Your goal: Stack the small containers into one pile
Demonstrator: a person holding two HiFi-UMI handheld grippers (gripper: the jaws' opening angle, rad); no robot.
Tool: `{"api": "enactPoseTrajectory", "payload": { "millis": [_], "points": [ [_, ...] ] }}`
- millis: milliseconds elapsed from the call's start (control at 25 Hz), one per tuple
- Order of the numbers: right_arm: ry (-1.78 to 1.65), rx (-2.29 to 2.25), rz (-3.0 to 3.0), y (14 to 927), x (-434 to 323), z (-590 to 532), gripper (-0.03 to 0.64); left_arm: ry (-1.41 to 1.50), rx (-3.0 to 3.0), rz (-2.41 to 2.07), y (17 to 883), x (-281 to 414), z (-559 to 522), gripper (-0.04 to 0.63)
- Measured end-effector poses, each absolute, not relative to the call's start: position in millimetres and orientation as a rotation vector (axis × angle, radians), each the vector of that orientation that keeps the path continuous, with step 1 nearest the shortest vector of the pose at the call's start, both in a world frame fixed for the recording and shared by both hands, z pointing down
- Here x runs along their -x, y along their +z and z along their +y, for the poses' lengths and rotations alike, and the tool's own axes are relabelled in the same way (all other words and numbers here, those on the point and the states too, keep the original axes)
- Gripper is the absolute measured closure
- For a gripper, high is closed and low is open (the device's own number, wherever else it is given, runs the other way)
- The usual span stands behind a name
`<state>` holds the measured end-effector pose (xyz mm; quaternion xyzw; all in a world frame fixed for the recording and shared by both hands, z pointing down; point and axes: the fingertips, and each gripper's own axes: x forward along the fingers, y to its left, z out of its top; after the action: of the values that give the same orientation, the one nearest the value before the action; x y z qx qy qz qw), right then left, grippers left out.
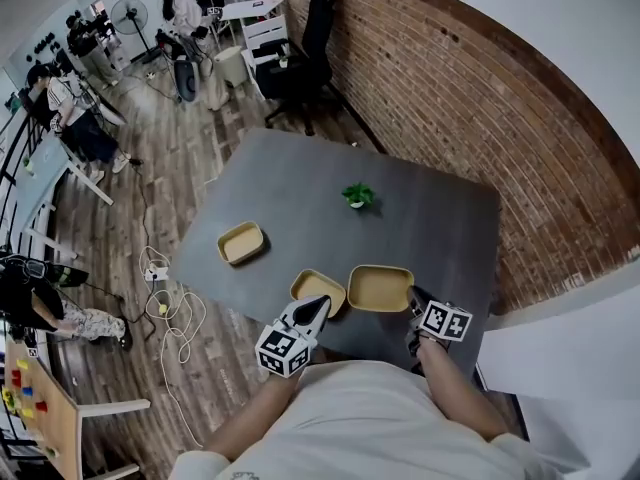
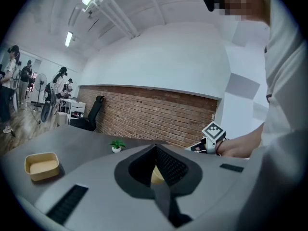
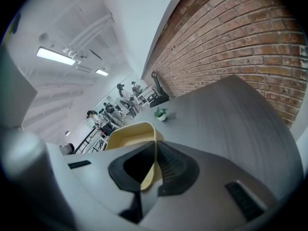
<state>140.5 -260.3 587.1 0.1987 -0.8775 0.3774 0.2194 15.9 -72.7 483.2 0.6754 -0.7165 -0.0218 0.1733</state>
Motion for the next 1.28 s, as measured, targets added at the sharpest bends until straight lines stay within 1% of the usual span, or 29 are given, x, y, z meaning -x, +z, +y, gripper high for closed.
{"api": "enactPoseTrajectory", "payload": {
  "millis": [200,480,1040,1280],
  "points": [
    [1.056,-0.546,-2.407,592,-134,-265,0.595,-0.058,-1.925,-1.996,488,-14,-83,0.584],
    [1.087,-0.6,-2.381,598,-122,-257,0.595,-0.047,-1.992,-1.919,489,8,-90,0.584],
    [1.202,-0.87,-2.331,606,-86,-212,0.594,0.033,-2.182,-1.681,491,86,-83,0.584],
    [1.253,-0.993,-2.302,613,-74,-181,0.594,0.067,-2.255,-1.543,503,108,-73,0.584]
  ]
}}
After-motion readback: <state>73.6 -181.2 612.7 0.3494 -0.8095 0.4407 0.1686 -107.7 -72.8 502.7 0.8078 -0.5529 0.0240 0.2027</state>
